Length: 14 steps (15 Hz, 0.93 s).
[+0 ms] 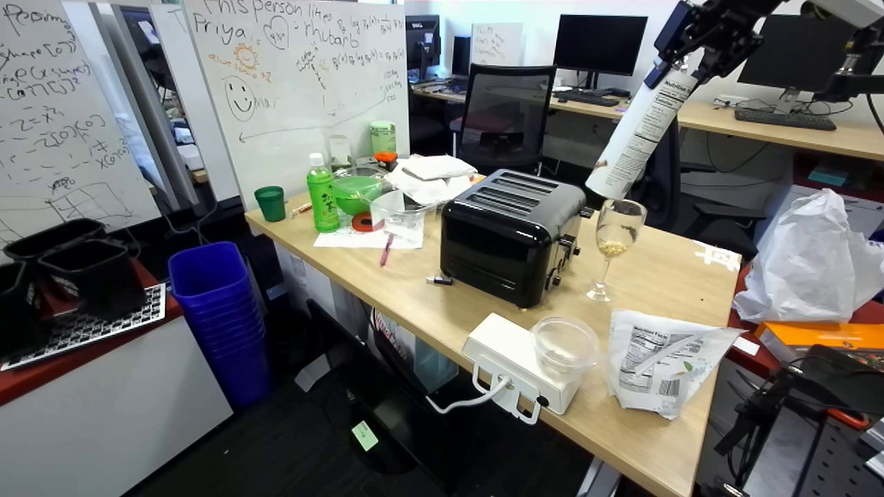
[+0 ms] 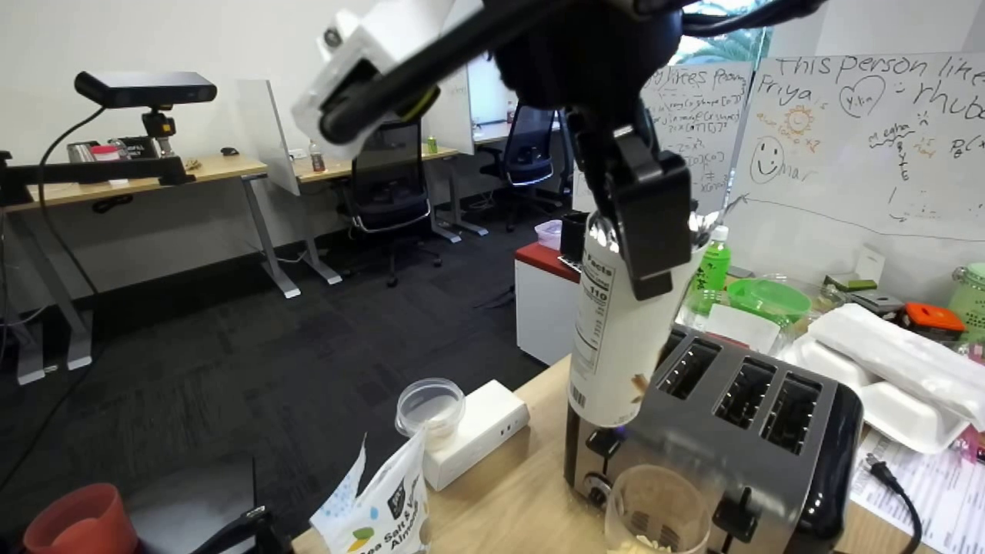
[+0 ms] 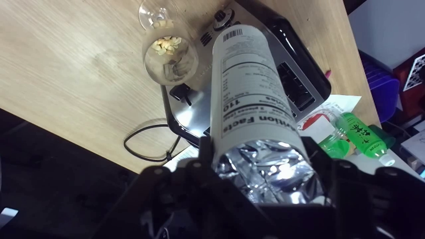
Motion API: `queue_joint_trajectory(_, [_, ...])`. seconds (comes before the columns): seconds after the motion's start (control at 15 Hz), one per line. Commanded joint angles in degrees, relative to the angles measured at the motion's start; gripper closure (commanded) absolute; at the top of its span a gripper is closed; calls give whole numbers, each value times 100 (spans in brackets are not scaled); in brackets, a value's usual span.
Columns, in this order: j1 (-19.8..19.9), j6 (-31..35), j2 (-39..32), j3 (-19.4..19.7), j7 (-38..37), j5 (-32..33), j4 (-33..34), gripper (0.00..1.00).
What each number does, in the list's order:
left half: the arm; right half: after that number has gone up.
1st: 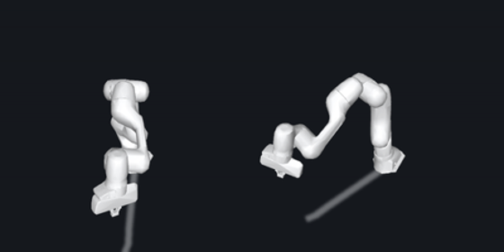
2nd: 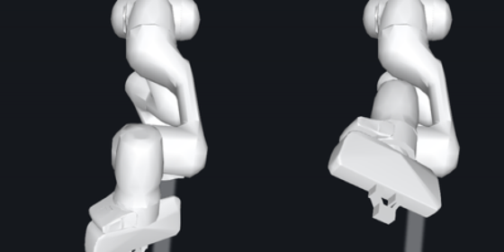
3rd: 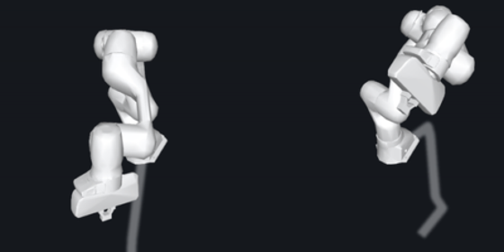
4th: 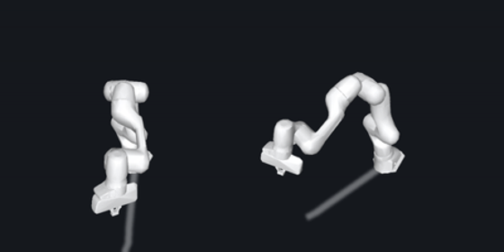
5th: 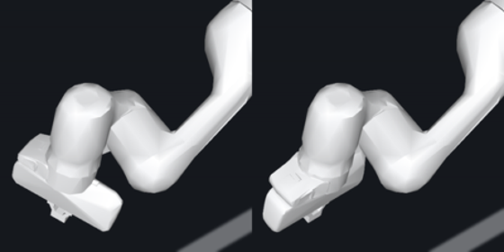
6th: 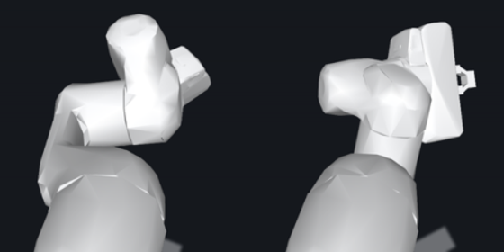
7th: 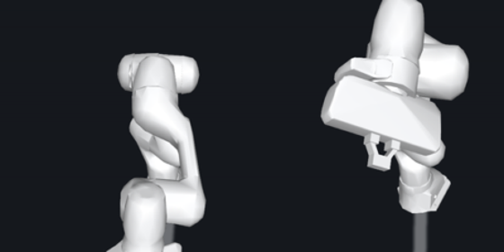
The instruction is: Move the packet to the left
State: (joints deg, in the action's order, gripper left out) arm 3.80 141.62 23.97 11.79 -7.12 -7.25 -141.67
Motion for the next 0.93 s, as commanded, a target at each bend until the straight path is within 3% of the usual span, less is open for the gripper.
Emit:
queue_joint_trajectory(0.0, [198,-10,136,-210,224,147,-202,59])
queue_joint_trajectory(0.47, [100,-11,486,-531,793,926,-1014,59])
queue_joint_trajectory(0.87, [-174,475,324,-731,1410,1185,-1368,59])
